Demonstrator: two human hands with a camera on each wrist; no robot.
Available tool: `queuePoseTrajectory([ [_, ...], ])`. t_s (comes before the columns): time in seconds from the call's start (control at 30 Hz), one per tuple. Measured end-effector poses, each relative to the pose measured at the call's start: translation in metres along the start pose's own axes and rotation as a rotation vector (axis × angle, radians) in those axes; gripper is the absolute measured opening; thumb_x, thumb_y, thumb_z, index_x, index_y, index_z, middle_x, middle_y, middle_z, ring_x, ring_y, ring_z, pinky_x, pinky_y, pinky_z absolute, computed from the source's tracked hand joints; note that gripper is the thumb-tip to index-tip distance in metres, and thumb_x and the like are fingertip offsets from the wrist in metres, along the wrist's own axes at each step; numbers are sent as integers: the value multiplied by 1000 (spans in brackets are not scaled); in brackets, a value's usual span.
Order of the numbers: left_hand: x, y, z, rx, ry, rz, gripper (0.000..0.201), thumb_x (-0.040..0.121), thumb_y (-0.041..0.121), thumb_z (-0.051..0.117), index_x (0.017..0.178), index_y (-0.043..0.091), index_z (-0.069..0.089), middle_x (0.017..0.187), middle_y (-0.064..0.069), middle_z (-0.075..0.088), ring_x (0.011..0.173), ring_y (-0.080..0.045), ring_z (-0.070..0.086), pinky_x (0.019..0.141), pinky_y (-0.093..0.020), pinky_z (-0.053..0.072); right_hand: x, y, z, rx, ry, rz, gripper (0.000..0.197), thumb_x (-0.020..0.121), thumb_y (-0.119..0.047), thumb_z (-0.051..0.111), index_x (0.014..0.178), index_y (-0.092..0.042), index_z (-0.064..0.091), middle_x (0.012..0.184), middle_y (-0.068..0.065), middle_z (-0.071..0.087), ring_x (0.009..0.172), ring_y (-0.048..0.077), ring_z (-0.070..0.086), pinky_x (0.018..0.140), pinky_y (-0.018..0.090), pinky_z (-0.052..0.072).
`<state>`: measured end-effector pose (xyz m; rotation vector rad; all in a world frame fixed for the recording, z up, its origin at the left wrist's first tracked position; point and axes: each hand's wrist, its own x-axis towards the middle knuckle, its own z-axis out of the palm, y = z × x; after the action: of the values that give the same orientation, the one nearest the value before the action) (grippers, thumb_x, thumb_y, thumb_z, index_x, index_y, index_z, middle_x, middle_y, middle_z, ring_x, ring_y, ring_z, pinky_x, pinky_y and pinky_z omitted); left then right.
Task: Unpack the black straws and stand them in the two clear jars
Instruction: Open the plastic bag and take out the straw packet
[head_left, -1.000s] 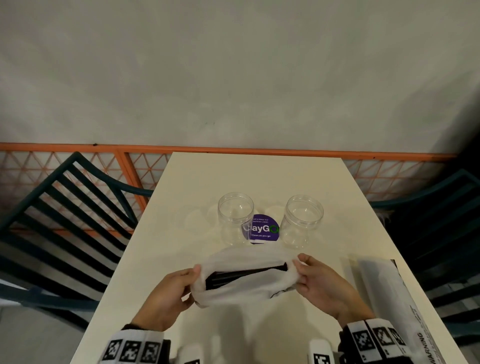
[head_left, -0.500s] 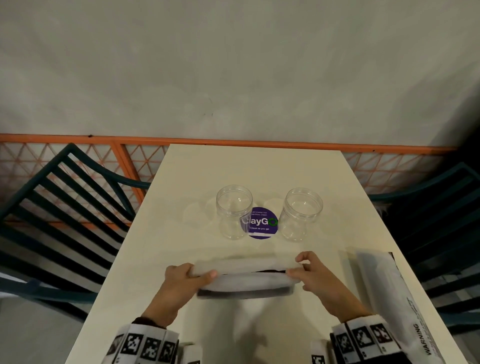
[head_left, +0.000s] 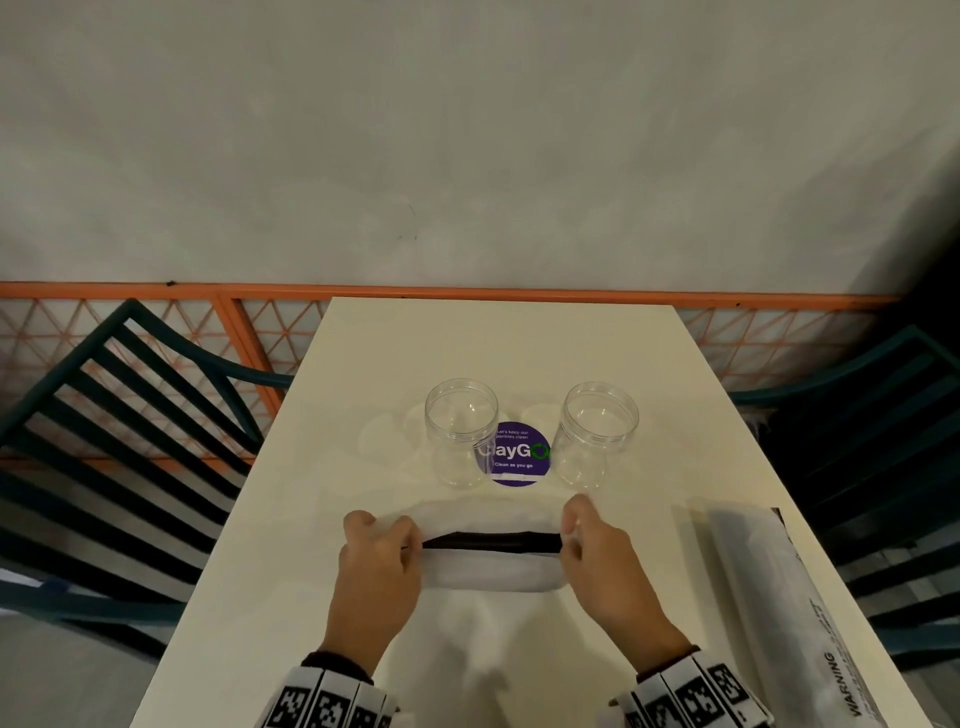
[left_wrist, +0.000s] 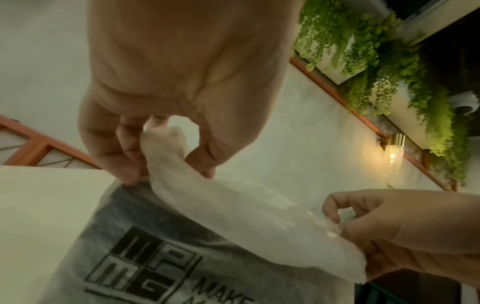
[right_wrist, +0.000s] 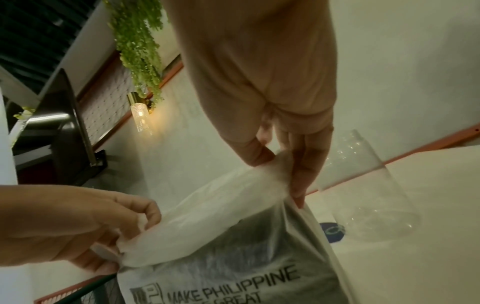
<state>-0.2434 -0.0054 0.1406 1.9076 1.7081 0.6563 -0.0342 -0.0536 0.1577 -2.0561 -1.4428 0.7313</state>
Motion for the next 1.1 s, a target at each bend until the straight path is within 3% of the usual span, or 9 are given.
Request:
queuePoseTrajectory([
  [0.07,2,3,0,-58,54,-125,6,81,23,63,83,18,65,97,-3,37,74,-30,55,72,-35,50,-1,-3,1,-61,-70,-42,20,89,-1,41,90,-17,52,76,0,52,71,17,48,58,21,36],
  [0.13,5,1,0,-44,117,-179,12,80,29,65,89,22,67,99,-2,39,76,-26,54,70,-33,49,-3,-7,5,-90,-134,-49,29,91,-3,41,110,-16,58,96,4,58,85,15,51,68,17,38],
  [0.27,9,-6,-7,-93,24,-126,45,82,0,53,121,23,58,110,-2,38,71,-10,48,72,-24,40,-4,-7,5,-67,-118,-77,41,89,-2,45,127,-17,52,123,5,59,112,17,53,92,16,39],
  [0.4,8,-8,-19,-122,-200,-79,59,85,-3,47,135,28,40,109,0,33,81,-10,44,78,-21,40,6,3,-1,-138,-60,-123,40,88,-6,50,125,-21,55,109,-1,46,108,17,50,83,13,36],
  [0.53,6,-6,-26,-115,-160,-31,59,83,-5,47,133,27,44,109,1,36,87,-19,50,79,-27,47,9,-15,-1,-281,50,-318,31,87,-14,55,117,-19,62,106,2,50,103,17,47,86,19,39],
  [0.73,-2,24,-36,-79,-90,217,62,78,-6,46,123,36,52,110,11,37,100,-16,46,80,-16,40,8,-69,32,-150,-203,-643,33,86,-13,55,119,-13,58,118,6,60,109,18,53,94,23,41],
  [0.87,-9,38,-40,-29,-123,318,65,79,-1,44,129,41,45,118,14,36,105,-7,40,83,-4,32,19,-74,42,-228,-173,-652,35,80,-17,57,113,-7,60,110,15,64,101,26,59,87,31,47],
  [0.97,-10,43,-43,-69,-156,364,60,83,4,45,129,42,44,126,13,37,108,-2,38,85,3,28,18,-78,37,-254,-235,-668,35,79,-27,47,108,-15,62,106,9,67,96,21,60,82,31,50],
  [1.1,-6,45,-60,-336,-171,394,38,81,36,58,115,53,53,131,26,44,123,9,38,95,0,29,22,-85,13,-119,-235,-561,8,79,-24,55,71,-25,53,73,-10,59,70,5,53,64,23,47],
])
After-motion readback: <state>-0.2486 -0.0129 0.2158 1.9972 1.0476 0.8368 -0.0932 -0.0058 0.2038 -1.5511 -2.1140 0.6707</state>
